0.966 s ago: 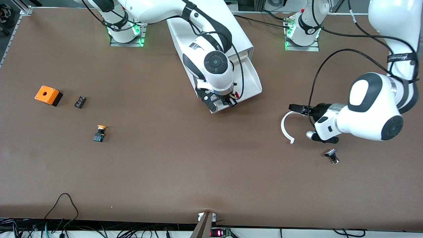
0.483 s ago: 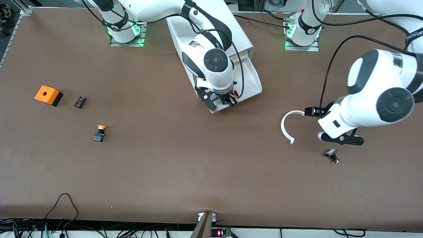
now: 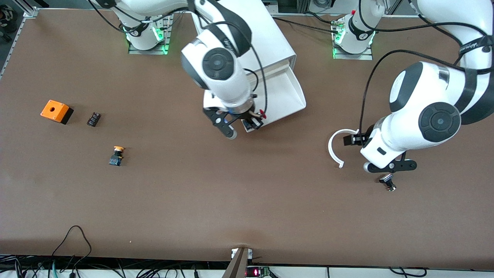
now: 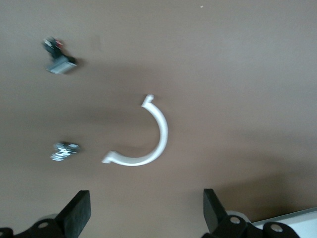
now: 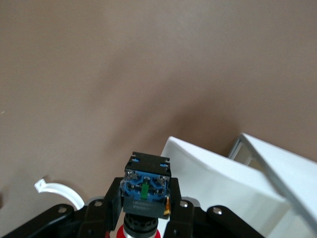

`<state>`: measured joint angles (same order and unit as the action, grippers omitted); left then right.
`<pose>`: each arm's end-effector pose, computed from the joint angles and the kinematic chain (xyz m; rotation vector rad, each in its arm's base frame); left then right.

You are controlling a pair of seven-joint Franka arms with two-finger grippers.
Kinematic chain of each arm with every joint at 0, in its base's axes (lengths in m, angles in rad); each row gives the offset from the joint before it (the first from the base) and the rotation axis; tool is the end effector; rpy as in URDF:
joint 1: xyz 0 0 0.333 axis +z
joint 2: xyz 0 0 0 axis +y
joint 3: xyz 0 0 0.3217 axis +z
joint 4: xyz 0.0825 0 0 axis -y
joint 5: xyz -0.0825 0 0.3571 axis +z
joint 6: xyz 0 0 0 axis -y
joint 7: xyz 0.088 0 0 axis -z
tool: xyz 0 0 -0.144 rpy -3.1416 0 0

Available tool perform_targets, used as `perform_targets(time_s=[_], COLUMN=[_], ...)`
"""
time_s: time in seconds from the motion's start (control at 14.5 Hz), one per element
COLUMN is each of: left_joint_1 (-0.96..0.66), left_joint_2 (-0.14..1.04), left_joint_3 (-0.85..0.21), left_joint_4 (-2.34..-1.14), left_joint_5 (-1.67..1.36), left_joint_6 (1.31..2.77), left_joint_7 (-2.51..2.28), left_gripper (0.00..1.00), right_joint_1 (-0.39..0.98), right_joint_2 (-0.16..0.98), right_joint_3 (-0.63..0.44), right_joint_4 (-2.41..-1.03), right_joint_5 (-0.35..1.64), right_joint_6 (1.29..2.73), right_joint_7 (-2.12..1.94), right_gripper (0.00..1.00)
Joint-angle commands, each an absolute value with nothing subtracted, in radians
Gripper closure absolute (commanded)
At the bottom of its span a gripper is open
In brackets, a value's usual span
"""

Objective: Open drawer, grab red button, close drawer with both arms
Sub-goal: 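Push the drawer shut with the left gripper while the right gripper carries the button, then set the red button beside the yellow button with the right gripper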

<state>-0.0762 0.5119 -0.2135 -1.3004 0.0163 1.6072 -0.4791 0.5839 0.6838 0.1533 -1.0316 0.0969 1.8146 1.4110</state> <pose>0.6324 -0.1591 0.4145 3.0969 0.3165 -0.3335 0.5585 0.4760 0.4313 -2.7567 1.0557 0.1717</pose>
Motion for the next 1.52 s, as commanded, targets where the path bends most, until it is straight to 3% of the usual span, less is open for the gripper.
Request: perform_targets(time_s=[0.0,0.28,0.62,1.03,1.45], left_joint_1=[-0.084,-0.084,-0.113,-0.106,-0.109], left_joint_2=[0.491,0.433,0.408,0.339,0.342], left_joint_3=[-0.23,-0.329,-0.405,-0.543,-0.644], left_joint_4=[-1.42,-1.701,-1.874,-2.012,-2.025], left_joint_5=[-0.037,-0.032,-0.021,-0.021,-0.028], left_joint_6=[1.744,2.021,2.183,2.197,2.191], left_joint_7=[-0.642,-0.79,-0.925,-1.028,-1.158], left_gripper=[0.0,0.0,0.0,0.0,0.0], right_joint_1=[0.502,0.427,0.425,0.419,0.302], right_joint_2=[0.614,0.591,0.577,0.531,0.526], right_joint_3=[0.16,0.121,0.0,-0.122,-0.141], right_joint_4=[-1.043,-1.049,-1.162,-1.455,-1.727], right_joint_5=[0.15,0.12,0.052,0.067,0.118], right_joint_6=[1.738,1.612,1.638,1.88,2.193], right_joint_7=[1.159,0.774,0.458,0.203,-0.019], right_gripper=[1.0,1.0,1.0,1.0,1.0])
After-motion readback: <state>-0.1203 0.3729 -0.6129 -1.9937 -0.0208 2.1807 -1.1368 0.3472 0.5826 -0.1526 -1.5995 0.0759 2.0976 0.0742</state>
